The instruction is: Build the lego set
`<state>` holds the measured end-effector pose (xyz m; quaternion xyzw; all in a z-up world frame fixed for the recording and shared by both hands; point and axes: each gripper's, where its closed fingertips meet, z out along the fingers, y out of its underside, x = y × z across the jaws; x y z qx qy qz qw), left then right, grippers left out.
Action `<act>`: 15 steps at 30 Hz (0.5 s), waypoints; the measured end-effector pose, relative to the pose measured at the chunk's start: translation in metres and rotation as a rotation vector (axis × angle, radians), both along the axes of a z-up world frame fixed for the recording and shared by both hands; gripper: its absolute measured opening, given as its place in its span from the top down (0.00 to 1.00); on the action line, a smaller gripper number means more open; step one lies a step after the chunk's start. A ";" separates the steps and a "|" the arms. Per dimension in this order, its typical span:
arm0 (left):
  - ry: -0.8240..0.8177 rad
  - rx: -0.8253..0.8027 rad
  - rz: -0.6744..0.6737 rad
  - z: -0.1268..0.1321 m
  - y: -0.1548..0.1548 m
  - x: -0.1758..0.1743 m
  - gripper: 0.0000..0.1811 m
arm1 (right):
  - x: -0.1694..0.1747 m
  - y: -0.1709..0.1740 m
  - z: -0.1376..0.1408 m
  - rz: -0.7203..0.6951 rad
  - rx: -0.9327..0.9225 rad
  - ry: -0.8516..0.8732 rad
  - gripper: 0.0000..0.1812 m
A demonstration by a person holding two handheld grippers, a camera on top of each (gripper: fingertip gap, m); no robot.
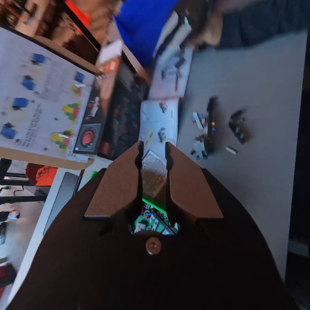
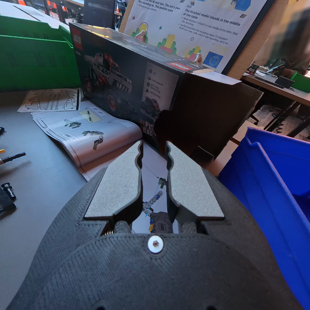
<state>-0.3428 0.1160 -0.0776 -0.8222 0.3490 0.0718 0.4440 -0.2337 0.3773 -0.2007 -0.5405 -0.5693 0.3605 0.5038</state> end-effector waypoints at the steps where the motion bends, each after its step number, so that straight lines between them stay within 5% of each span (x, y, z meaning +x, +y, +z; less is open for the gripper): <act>1: -0.031 0.039 0.007 0.010 0.000 -0.003 0.89 | 0.000 0.000 0.000 0.000 0.001 0.000 0.87; 5: -0.066 0.178 0.034 0.039 0.003 -0.014 0.88 | 0.000 -0.001 0.000 -0.002 0.004 -0.002 0.87; 15: -0.065 0.247 -0.009 0.058 -0.011 -0.011 0.92 | -0.002 -0.005 -0.003 0.026 0.001 -0.014 0.85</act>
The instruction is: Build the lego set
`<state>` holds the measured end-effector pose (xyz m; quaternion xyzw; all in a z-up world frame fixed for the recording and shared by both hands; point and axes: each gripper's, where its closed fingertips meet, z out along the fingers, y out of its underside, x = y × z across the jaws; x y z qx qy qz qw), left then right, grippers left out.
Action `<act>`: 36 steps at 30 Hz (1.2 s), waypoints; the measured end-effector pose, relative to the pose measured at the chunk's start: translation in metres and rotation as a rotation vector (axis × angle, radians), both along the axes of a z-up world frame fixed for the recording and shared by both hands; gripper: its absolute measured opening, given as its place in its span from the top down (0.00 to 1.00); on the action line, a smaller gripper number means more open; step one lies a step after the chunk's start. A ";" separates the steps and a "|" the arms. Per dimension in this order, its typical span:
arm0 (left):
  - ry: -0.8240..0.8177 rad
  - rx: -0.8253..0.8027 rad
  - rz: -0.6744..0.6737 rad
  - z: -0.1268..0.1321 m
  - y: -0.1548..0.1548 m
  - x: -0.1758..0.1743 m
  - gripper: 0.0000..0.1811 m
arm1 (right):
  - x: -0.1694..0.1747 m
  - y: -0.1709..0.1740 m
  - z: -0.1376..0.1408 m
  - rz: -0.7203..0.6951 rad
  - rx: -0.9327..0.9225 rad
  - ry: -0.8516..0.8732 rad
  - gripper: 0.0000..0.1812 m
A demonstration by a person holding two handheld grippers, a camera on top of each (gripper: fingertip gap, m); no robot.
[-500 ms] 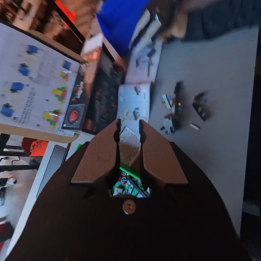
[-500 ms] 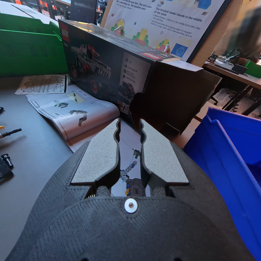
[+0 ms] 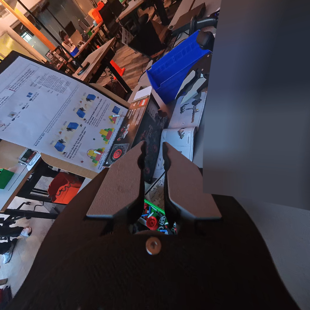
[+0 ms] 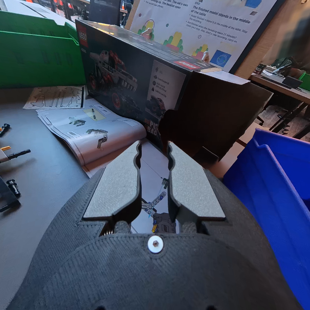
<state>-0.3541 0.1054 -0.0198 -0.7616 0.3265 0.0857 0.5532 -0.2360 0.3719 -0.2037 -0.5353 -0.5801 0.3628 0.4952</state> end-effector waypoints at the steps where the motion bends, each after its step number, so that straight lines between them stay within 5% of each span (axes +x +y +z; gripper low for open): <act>1: 0.000 0.000 0.001 0.000 0.000 -0.001 0.92 | 0.000 0.000 0.000 -0.001 0.000 0.000 0.85; 6: 0.018 -0.014 0.018 -0.003 0.001 -0.006 0.91 | 0.001 0.001 0.001 -0.006 -0.003 0.003 0.85; 30: -0.211 0.262 0.013 0.062 -0.011 -0.023 0.91 | 0.001 0.002 -0.001 -0.011 -0.009 0.000 0.85; 36: -0.426 0.586 0.018 0.121 -0.037 -0.044 0.88 | 0.001 0.002 -0.001 -0.013 -0.005 -0.001 0.85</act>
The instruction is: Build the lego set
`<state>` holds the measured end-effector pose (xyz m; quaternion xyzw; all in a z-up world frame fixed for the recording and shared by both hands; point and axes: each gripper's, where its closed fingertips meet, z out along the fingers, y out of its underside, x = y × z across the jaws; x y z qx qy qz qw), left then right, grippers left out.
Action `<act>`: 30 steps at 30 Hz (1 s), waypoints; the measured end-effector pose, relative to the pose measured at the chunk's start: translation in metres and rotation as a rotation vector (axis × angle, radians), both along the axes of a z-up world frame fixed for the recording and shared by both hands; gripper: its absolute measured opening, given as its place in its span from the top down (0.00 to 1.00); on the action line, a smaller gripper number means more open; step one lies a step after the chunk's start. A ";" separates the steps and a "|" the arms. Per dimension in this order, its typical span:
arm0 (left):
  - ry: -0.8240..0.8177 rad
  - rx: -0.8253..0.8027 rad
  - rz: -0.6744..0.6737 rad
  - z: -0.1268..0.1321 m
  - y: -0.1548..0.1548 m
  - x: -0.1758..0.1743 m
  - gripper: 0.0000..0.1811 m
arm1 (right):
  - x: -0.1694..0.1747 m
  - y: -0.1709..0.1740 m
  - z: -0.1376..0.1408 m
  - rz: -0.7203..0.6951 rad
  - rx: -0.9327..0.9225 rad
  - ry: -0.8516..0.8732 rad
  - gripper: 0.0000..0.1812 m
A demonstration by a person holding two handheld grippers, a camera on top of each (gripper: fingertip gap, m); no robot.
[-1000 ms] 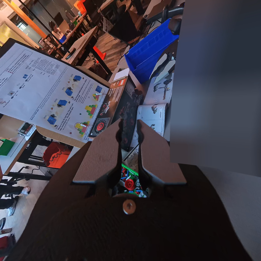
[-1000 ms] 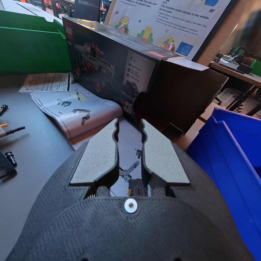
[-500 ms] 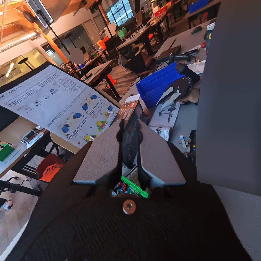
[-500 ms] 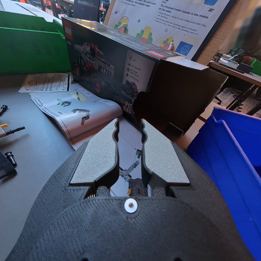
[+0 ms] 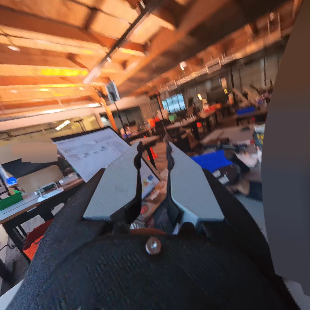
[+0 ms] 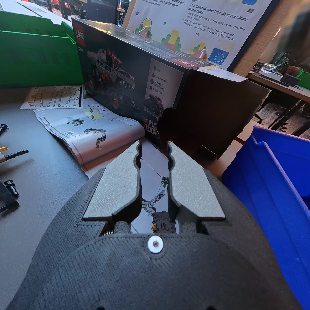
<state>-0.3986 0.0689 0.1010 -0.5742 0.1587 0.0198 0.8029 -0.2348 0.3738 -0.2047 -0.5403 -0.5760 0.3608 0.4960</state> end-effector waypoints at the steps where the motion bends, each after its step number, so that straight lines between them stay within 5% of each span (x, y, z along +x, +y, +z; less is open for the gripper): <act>1: -0.057 0.071 0.024 0.010 -0.007 -0.009 0.89 | 0.000 0.000 0.000 0.000 0.000 0.000 0.85; 5: -0.123 0.132 0.009 0.021 -0.019 -0.015 1.00 | -0.001 0.001 -0.001 0.000 -0.003 -0.005 0.85; 15: -0.097 0.011 0.009 0.001 0.000 -0.013 0.99 | -0.001 0.001 -0.003 -0.004 -0.004 -0.011 0.86; 21: -0.229 0.228 0.019 0.033 -0.030 -0.032 1.00 | -0.003 -0.001 -0.008 0.004 -0.006 -0.045 0.86; 30: -0.168 0.058 -0.015 0.009 -0.005 -0.019 1.00 | -0.003 -0.006 -0.009 0.001 0.074 -0.075 0.93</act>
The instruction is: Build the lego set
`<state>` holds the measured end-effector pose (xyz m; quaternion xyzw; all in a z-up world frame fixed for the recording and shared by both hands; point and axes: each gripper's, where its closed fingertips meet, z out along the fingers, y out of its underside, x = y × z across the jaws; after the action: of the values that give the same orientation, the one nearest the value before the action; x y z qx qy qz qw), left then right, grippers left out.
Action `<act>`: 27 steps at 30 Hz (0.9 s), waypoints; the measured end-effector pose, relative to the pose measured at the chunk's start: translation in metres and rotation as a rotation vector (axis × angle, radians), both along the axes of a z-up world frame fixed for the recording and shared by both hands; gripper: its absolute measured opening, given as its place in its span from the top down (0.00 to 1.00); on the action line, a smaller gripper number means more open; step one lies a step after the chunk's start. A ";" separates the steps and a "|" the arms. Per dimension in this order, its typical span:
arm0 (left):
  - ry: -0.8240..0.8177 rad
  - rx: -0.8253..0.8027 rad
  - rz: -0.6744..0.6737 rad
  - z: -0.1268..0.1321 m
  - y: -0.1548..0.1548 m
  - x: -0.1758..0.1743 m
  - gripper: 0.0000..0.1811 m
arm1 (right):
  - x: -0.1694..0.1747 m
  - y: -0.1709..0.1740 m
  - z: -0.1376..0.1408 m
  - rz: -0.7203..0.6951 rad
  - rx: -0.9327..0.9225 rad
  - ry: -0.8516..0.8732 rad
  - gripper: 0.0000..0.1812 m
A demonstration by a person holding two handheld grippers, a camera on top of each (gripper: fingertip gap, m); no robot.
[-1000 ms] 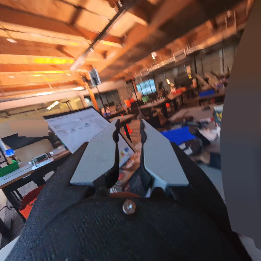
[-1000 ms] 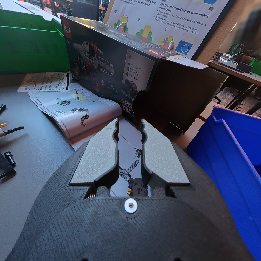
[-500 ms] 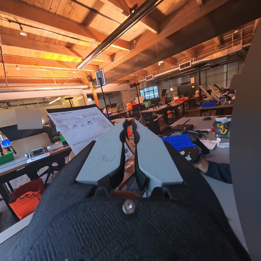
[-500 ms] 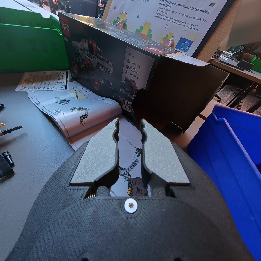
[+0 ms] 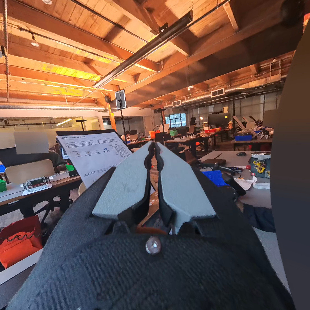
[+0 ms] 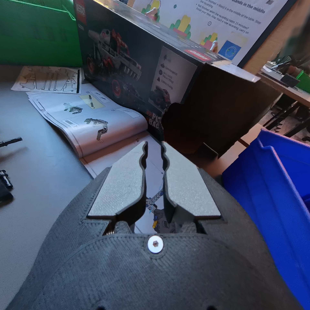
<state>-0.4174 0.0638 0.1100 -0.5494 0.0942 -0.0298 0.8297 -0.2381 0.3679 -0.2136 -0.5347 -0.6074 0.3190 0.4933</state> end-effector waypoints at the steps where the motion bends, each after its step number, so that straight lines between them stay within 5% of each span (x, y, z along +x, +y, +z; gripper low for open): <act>1: 0.001 0.003 -0.001 0.000 0.000 0.000 1.00 | 0.000 0.000 0.000 -0.003 0.008 -0.003 0.94; 27: 0.024 -0.004 0.011 -0.001 0.002 0.002 1.00 | 0.005 0.012 0.002 -0.051 -0.028 0.018 0.97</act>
<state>-0.4152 0.0658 0.1088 -0.5518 0.1012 -0.0188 0.8276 -0.2335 0.3796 -0.2112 -0.5541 -0.5844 0.3196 0.4993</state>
